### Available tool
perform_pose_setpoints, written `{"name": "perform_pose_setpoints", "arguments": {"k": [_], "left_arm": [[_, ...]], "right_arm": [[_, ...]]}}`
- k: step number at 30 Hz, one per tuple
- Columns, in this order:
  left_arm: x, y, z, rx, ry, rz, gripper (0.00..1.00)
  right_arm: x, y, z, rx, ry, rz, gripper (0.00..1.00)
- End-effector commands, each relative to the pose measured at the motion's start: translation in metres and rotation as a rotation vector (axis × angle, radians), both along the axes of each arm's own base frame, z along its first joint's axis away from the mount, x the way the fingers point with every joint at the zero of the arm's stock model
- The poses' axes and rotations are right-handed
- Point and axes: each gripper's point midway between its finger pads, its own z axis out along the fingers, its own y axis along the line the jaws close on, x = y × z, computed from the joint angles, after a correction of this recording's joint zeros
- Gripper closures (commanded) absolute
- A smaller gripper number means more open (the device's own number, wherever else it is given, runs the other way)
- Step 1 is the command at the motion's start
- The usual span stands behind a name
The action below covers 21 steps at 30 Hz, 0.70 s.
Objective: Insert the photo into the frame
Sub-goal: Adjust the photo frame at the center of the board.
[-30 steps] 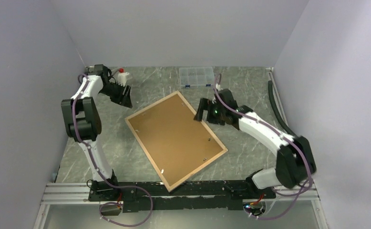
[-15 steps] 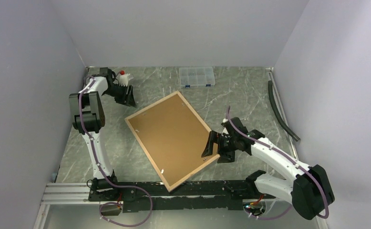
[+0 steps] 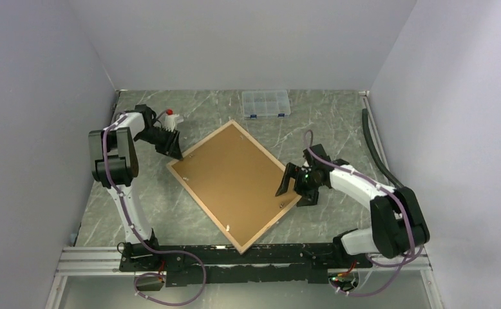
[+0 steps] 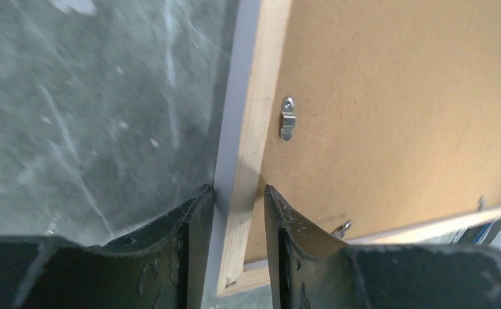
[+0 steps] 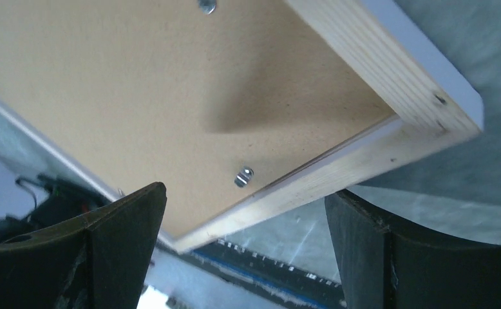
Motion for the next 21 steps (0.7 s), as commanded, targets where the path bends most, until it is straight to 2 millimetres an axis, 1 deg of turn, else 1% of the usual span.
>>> {"name": "perform_pose_setpoints", "arguments": {"k": [1, 5, 8, 9, 11, 13, 14, 15, 17, 19, 21], "left_arm": [[-0.068, -0.011, -0.001, -0.029, 0.134, -0.131, 0.61], [-0.106, -0.021, 0.010, -0.085, 0.167, -0.223, 0.61], [-0.125, -0.024, 0.013, -0.111, 0.190, -0.265, 0.61], [-0.129, -0.024, 0.012, -0.115, 0.200, -0.269, 0.61], [-0.134, -0.024, 0.012, -0.118, 0.212, -0.267, 0.61], [-0.138, -0.026, 0.015, -0.129, 0.210, -0.261, 0.60], [-0.138, -0.028, 0.016, -0.133, 0.203, -0.254, 0.59], [-0.138, -0.029, 0.018, -0.136, 0.194, -0.241, 0.60], [-0.135, -0.033, 0.020, -0.158, 0.190, -0.212, 0.61], [-0.132, -0.037, 0.018, -0.176, 0.207, -0.173, 0.62], [-0.126, -0.039, 0.015, -0.181, 0.217, -0.140, 0.64]], "right_arm": [[0.086, -0.010, 0.030, -0.030, -0.259, -0.046, 0.04], [0.120, -0.026, 0.038, -0.071, -0.309, -0.101, 0.04], [0.141, -0.033, 0.038, -0.115, -0.332, -0.126, 0.04], [0.147, -0.035, 0.040, -0.133, -0.339, -0.132, 0.05], [0.158, -0.041, 0.050, -0.173, -0.369, -0.154, 0.06], [0.160, -0.040, 0.062, -0.186, -0.406, -0.167, 0.09], [0.159, -0.036, 0.068, -0.181, -0.422, -0.169, 0.11], [0.157, -0.028, 0.075, -0.155, -0.440, -0.162, 0.13], [0.151, 0.002, 0.088, -0.073, -0.485, -0.129, 0.18], [0.145, 0.046, 0.101, 0.033, -0.530, -0.059, 0.22], [0.136, 0.095, 0.108, 0.136, -0.549, 0.033, 0.25]]}}
